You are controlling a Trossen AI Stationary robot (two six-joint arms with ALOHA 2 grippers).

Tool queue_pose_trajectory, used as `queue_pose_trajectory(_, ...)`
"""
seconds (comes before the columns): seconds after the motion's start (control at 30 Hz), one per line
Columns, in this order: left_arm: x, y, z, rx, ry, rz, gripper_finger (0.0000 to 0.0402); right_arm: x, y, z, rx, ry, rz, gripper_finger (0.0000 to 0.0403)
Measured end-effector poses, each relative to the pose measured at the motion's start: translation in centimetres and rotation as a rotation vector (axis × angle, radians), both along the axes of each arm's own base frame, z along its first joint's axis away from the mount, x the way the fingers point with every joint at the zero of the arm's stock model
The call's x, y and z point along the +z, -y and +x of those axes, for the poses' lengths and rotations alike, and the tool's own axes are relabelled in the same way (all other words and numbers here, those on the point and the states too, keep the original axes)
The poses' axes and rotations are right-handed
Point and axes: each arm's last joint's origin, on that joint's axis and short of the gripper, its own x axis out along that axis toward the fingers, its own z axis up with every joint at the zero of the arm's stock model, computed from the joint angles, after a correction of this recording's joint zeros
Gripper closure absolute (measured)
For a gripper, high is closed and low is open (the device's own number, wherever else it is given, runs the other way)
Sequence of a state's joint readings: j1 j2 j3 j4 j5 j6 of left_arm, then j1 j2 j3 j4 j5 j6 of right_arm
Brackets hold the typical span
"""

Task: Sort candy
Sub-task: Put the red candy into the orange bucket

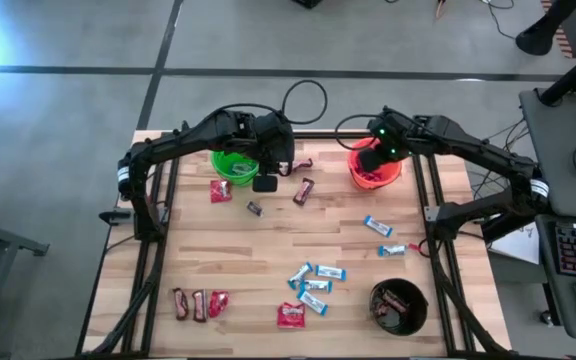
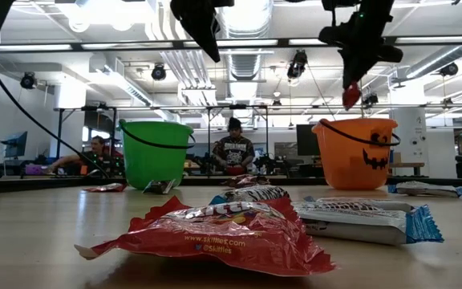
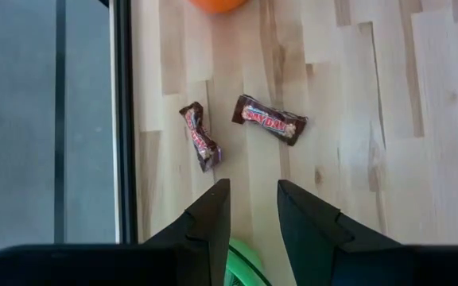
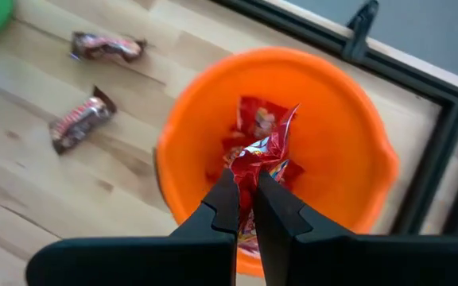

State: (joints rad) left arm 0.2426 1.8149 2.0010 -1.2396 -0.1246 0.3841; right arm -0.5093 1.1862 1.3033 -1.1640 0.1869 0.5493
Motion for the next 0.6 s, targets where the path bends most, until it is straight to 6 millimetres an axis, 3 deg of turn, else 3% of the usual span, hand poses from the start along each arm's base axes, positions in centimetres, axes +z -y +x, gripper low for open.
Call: queue_pose_trajectory(0.6,0.0,-0.29,-0.08,0.008,0.0,0.0,0.0314,-0.15,-0.15,-0.28,0.023,-0.043,0.01,0.039)
